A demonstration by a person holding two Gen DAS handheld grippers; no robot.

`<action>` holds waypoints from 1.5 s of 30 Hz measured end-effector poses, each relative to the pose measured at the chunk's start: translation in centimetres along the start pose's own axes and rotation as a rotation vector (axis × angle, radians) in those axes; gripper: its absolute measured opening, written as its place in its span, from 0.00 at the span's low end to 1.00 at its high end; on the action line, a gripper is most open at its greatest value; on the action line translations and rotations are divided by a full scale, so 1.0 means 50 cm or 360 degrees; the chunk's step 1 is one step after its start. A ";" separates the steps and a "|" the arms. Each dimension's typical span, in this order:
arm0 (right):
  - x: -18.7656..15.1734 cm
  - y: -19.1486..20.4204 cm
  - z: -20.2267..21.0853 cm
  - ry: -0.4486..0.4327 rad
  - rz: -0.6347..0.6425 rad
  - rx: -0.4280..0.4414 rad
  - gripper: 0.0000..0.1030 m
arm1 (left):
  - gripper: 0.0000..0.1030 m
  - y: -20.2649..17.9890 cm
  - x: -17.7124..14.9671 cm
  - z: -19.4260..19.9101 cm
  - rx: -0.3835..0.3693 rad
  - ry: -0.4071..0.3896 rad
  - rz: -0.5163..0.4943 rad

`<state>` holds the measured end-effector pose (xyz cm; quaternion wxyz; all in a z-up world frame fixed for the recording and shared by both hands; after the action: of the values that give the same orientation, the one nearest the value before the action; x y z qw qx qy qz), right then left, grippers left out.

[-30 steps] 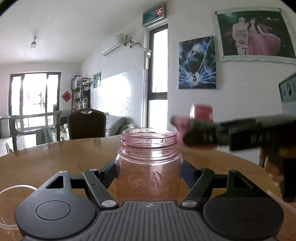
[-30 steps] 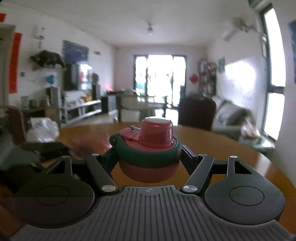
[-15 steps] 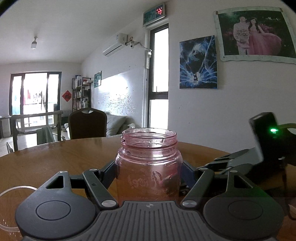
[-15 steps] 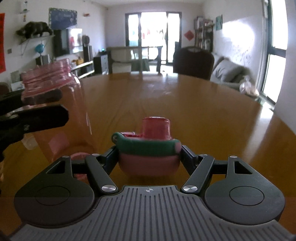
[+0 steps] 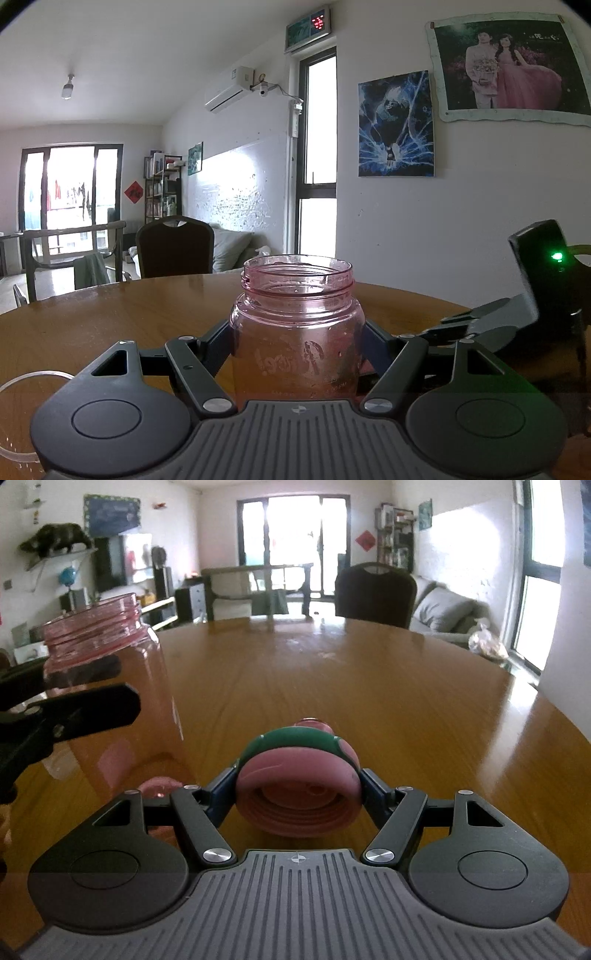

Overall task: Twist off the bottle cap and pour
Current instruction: 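Carry the cap away from the bottle and turn it over with the right gripper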

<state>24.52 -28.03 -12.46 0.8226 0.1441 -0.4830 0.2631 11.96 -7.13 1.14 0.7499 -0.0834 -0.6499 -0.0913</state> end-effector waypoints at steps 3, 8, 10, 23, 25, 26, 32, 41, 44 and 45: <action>0.000 0.003 0.008 0.0032 0.0010 -0.0015 0.70 | 0.70 0.004 -0.001 -0.003 0.0000 0.0000 0.0000; -0.002 0.010 0.018 0.0045 0.0040 -0.0019 0.70 | 0.70 0.006 -0.001 -0.005 0.0001 -0.0002 0.0000; -0.006 0.008 0.019 0.0022 0.0030 -0.0019 0.71 | 0.70 0.007 -0.002 -0.008 0.0002 -0.0002 -0.0003; -0.048 -0.007 0.031 0.0045 -0.0082 -0.0011 0.71 | 0.70 0.013 -0.006 -0.013 0.0005 -0.0003 -0.0004; -0.043 -0.005 0.028 0.0070 -0.0085 -0.0002 0.75 | 0.70 0.013 -0.010 -0.015 0.0005 -0.0004 -0.0006; -0.040 -0.002 0.028 0.0083 -0.0065 -0.0004 0.78 | 0.70 0.013 -0.010 -0.015 0.0005 -0.0004 -0.0006; -0.013 0.008 0.031 0.0166 0.0002 -0.0005 0.81 | 0.70 0.013 -0.012 -0.015 0.0004 -0.0003 -0.0005; 0.014 0.010 0.030 0.0245 0.0043 -0.0001 0.87 | 0.70 0.011 -0.011 -0.014 0.0004 -0.0001 -0.0003; 0.022 0.009 0.037 0.0262 0.0104 0.0046 0.94 | 0.70 0.011 -0.009 -0.015 0.0003 0.0000 -0.0003; 0.022 0.009 0.039 0.0263 0.0123 0.0057 0.94 | 0.70 0.013 -0.008 -0.015 0.0003 0.0001 -0.0002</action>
<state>23.30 -28.32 -10.53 0.8463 0.1179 -0.4138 0.3142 12.80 -6.69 0.65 0.7500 -0.0823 -0.6499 -0.0912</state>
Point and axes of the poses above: each gripper's, at about its wrist camera, not at the fingertips, and z roughly against the way its jaws point, y to its left, x to its top, the point moved 3 cm from there along -z, roughly the way its jaws point, and after that the axes turned 2 degrees about -y, right-handed, at the moved point
